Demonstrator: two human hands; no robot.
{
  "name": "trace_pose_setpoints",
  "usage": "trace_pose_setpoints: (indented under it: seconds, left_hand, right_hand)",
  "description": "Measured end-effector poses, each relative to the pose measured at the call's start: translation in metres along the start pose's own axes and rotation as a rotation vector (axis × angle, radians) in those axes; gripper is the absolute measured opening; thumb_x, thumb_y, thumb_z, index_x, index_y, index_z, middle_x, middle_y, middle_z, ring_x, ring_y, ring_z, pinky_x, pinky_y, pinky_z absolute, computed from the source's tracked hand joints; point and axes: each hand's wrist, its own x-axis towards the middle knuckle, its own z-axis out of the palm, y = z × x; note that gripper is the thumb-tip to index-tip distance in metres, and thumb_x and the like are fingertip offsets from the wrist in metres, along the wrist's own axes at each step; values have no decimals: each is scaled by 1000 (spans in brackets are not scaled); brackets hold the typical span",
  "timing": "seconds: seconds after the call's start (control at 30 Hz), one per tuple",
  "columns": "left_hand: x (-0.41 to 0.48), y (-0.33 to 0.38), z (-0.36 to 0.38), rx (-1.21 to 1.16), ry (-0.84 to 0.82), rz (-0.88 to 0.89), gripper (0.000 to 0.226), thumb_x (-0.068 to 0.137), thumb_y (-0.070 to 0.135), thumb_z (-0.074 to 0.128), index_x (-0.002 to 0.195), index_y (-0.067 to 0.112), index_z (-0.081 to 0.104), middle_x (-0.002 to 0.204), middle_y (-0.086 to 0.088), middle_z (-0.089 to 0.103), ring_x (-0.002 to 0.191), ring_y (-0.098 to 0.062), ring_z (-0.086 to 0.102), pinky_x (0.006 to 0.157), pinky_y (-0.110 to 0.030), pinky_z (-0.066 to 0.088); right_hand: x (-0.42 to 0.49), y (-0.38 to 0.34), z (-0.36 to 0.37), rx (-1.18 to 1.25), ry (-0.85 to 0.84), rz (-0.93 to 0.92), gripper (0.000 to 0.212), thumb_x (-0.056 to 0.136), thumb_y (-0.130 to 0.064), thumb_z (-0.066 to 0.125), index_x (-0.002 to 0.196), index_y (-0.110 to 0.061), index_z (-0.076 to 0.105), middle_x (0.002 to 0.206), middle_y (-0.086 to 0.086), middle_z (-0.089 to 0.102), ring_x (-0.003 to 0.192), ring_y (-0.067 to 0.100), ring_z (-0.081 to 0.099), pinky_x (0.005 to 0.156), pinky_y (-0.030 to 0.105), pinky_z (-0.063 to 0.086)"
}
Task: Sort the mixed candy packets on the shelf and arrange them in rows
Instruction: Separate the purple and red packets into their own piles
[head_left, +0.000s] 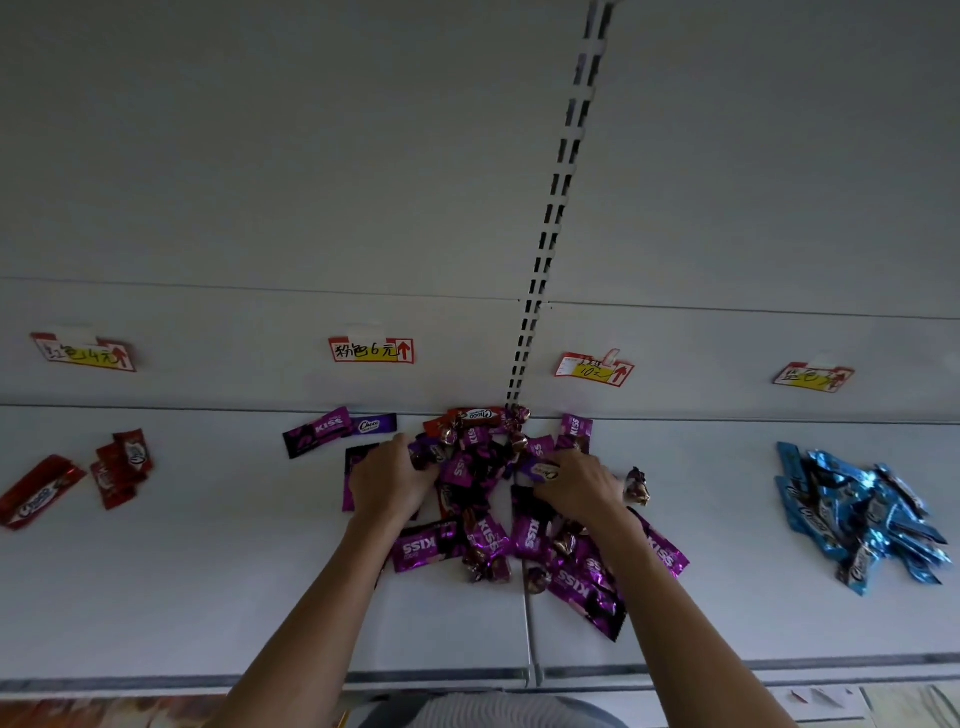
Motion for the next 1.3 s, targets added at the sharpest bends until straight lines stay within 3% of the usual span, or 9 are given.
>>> trace_pose_setpoints:
  seconds: [0.1, 0.23, 0.4, 0.5, 0.63, 0.8, 0.97, 1.13, 1.3]
  left_hand:
    - [3, -7, -5, 46, 18, 0, 34, 87, 33, 61, 117, 17, 58, 104, -1, 67, 95, -21, 62, 64, -26, 39]
    - [3, -2, -3, -5, 46, 6, 31, 86, 42, 59, 97, 13, 62, 85, -1, 67, 81, -20, 63, 56, -26, 35]
    - [5, -1, 1, 44, 30, -18, 35, 83, 44, 63, 101, 13, 60, 89, 0, 67, 82, -19, 63, 58, -26, 37]
    - [6, -6, -2, 16, -18, -45, 35, 83, 37, 65, 108, 14, 59, 96, -2, 67, 89, -20, 63, 63, -27, 42]
    - [4, -9, -5, -118, -38, -55, 33, 77, 32, 70, 100, 12, 60, 94, -4, 65, 85, -21, 60, 62, -28, 43]
    - [-4, -6, -6, -208, 26, 57, 28, 83, 31, 64, 97, 8, 58, 91, -2, 58, 83, -18, 56, 62, -25, 36]
    - [-13, 3, -16, -426, 2, 37, 14, 92, 22, 55, 87, 12, 46, 68, 5, 51, 59, -11, 49, 51, -22, 33]
    - [-15, 2, -23, -762, -114, -130, 8, 95, 21, 47, 93, 17, 55, 84, 1, 57, 80, -14, 53, 70, -30, 38]
    - [-17, -5, -25, -814, -128, -203, 11, 95, 22, 47, 92, 18, 56, 96, -4, 59, 93, -19, 53, 82, -33, 38]
  right_hand:
    - [4, 3, -1, 64, 106, 41, 23, 88, -39, 54, 97, -18, 52, 83, -2, 51, 85, 23, 55, 95, 48, 43]
    - [9, -9, 3, 176, 156, -90, 9, 90, -26, 48, 91, -22, 56, 85, 3, 58, 90, 28, 60, 89, 43, 45]
    - [11, -24, 11, -95, 105, -220, 35, 92, -32, 50, 126, -31, 54, 112, 1, 64, 104, 23, 57, 99, 42, 31]
    - [9, -19, 9, -60, 102, -189, 32, 89, -34, 54, 120, -28, 58, 111, 0, 64, 102, 22, 58, 99, 43, 33]
    - [8, -5, 8, 134, 178, -58, 25, 84, -42, 62, 99, -22, 63, 97, 1, 67, 87, 20, 61, 83, 35, 48]
    - [6, -17, 12, -74, 223, 71, 37, 86, -54, 55, 80, -17, 50, 80, -1, 56, 86, 21, 59, 97, 43, 33]
    - [9, -18, 9, -61, 86, 24, 31, 84, -34, 65, 105, -13, 55, 94, 2, 59, 89, 22, 57, 97, 44, 39]
    - [10, 3, 4, 173, 13, -32, 28, 82, -16, 67, 109, -9, 60, 95, 6, 63, 82, 20, 59, 73, 32, 52]
    - [7, 14, -14, 320, -28, -31, 21, 91, -28, 58, 82, -10, 58, 67, -1, 51, 58, 8, 44, 50, 20, 32]
